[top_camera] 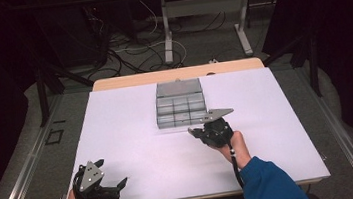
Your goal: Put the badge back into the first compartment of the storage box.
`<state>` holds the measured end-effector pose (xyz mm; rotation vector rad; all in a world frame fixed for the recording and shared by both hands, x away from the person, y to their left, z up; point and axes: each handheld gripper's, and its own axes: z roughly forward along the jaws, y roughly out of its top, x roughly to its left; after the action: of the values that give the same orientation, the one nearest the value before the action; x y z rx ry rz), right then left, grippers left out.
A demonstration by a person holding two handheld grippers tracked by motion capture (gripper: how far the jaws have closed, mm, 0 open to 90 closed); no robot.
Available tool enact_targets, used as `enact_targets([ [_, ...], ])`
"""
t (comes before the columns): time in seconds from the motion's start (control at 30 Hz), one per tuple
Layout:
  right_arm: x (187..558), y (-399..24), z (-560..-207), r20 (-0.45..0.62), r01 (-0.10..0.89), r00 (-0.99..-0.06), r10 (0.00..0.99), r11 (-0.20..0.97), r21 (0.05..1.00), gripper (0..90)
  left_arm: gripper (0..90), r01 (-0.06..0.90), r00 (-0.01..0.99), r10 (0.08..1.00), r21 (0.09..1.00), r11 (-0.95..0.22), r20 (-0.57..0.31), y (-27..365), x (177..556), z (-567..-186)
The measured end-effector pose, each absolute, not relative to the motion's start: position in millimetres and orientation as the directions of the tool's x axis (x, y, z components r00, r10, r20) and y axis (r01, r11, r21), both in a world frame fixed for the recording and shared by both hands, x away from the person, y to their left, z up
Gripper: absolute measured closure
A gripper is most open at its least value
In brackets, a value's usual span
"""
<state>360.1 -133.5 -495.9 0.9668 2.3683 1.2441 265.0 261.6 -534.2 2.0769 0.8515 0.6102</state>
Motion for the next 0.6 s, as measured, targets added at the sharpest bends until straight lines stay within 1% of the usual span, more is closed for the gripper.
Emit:
enact_targets([
  [0.6, 367, -145, -487, 0.024, 0.415, -0.693, 0.72, 0.371, 0.831, 86.9, 1.0, 0.364, 0.662, 0.738, 0.805, -0.468, 0.13, 262, 265, -534],
])
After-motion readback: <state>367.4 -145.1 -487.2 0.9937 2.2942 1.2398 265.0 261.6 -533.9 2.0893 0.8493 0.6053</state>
